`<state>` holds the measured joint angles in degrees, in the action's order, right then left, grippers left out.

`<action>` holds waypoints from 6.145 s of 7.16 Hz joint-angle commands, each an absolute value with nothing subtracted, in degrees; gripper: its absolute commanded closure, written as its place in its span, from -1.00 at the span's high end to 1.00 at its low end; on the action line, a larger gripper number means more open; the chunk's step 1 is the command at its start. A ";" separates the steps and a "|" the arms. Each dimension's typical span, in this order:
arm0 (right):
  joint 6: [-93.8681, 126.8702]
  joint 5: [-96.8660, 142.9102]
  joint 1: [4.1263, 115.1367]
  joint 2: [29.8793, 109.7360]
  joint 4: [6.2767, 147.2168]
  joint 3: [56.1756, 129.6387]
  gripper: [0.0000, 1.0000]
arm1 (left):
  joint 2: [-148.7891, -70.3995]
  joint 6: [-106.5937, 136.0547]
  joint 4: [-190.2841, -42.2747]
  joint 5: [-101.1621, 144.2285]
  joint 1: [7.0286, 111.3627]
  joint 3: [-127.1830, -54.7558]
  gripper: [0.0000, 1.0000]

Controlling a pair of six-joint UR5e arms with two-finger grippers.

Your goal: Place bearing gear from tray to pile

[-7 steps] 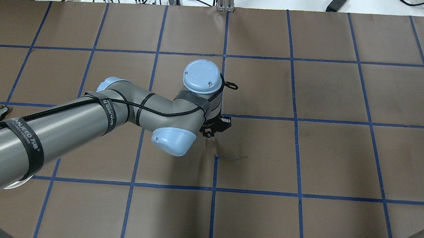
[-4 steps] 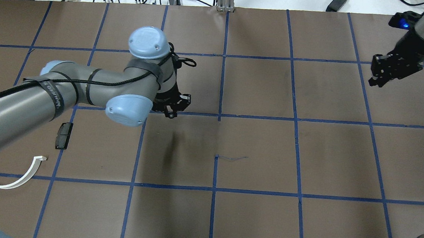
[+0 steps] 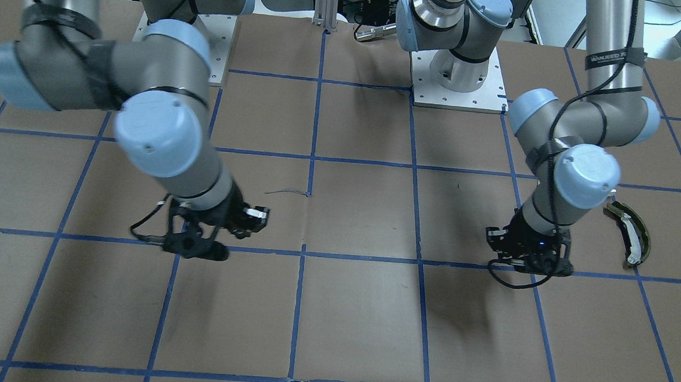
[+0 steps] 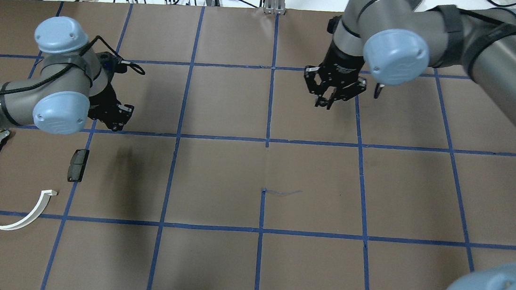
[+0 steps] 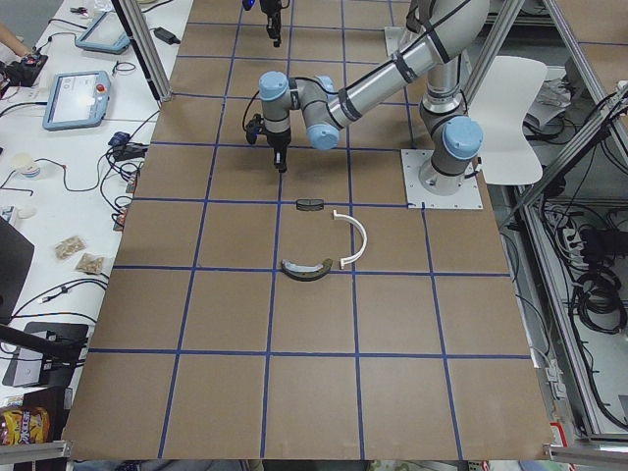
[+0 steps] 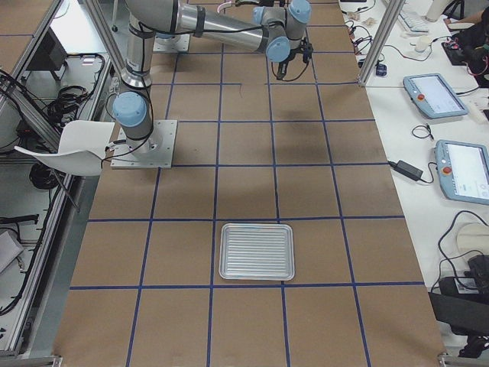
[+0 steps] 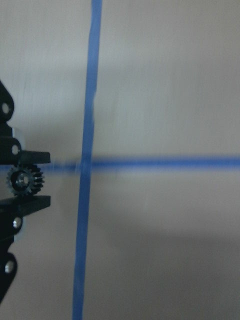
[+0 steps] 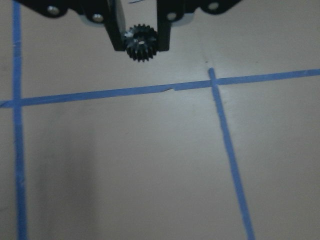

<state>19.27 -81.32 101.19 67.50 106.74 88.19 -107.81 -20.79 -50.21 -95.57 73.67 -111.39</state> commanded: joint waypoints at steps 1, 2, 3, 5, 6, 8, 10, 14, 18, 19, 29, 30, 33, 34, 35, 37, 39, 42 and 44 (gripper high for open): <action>28.72 -79.28 110.10 66.71 118.23 96.01 -1.00 | -107.93 -32.05 -49.22 -95.36 63.40 -111.80 -1.00; 29.61 -79.19 110.74 66.36 125.17 102.15 -1.00 | -107.76 -35.65 -49.22 -95.54 60.32 -111.80 -1.00; 29.79 -78.15 110.83 66.36 130.29 106.04 -1.00 | -107.75 -38.12 -49.39 -95.36 56.73 -112.23 -1.00; 29.97 -77.96 110.83 66.10 131.31 106.35 -1.00 | -107.93 -39.37 -49.48 -95.36 54.32 -113.55 -1.00; 29.97 -77.96 110.83 65.31 131.22 106.17 -1.00 | -108.10 -39.37 -49.48 -95.27 53.71 -113.90 -0.84; 29.97 -77.96 110.83 65.21 131.05 106.78 -0.61 | -107.85 -38.77 -50.09 -91.70 53.87 -113.30 0.79; 31.10 -75.33 110.83 65.30 130.70 106.35 0.43 | -106.53 -37.36 -50.53 -91.32 55.19 -112.33 0.85; 20.47 -81.46 101.92 73.80 117.67 100.31 0.89 | -105.38 -9.49 -59.94 -90.88 75.00 -105.56 0.85; 2.30 -90.32 88.07 85.59 82.68 84.59 1.00 | -110.99 17.88 -53.18 -83.35 98.56 -104.77 0.85; 2.37 -89.83 88.33 85.95 81.40 84.20 1.00 | -113.53 22.45 -53.09 -83.84 103.75 -104.33 0.83; 2.64 -89.91 88.24 87.10 85.17 87.72 1.00 | -118.30 28.48 -48.16 -87.81 112.50 -104.94 -0.57; 2.72 -90.26 88.24 87.19 85.25 87.71 1.00 | -118.13 28.56 -48.08 -87.63 112.67 -105.03 -0.65; 2.72 -90.35 88.24 87.36 85.25 88.06 1.00 | -114.72 23.07 -49.64 -87.89 109.19 -104.24 -0.84; 2.72 -90.35 88.24 87.45 85.25 88.07 1.00 | -112.09 13.72 -54.01 -87.80 103.16 -104.33 -0.84; 2.64 -90.53 88.24 87.45 85.25 88.07 1.00 | -109.36 4.75 -57.36 -88.32 96.40 -104.24 -0.84; 2.64 -90.61 88.24 87.54 85.25 88.15 1.00 | -106.01 -10.65 -61.52 -92.87 82.42 -105.73 -0.84; 2.72 -90.53 88.24 87.98 85.25 88.59 1.00 | -106.17 -29.79 -60.56 -97.30 67.05 -106.08 -0.84; 2.72 -90.70 88.24 87.98 85.25 88.59 1.00 | -107.49 -43.57 -55.84 -95.10 56.62 -110.20 -0.90; 2.81 -90.62 88.24 87.98 85.25 88.59 1.00 | -108.02 -43.51 -50.21 -95.10 55.64 -113.80 -0.90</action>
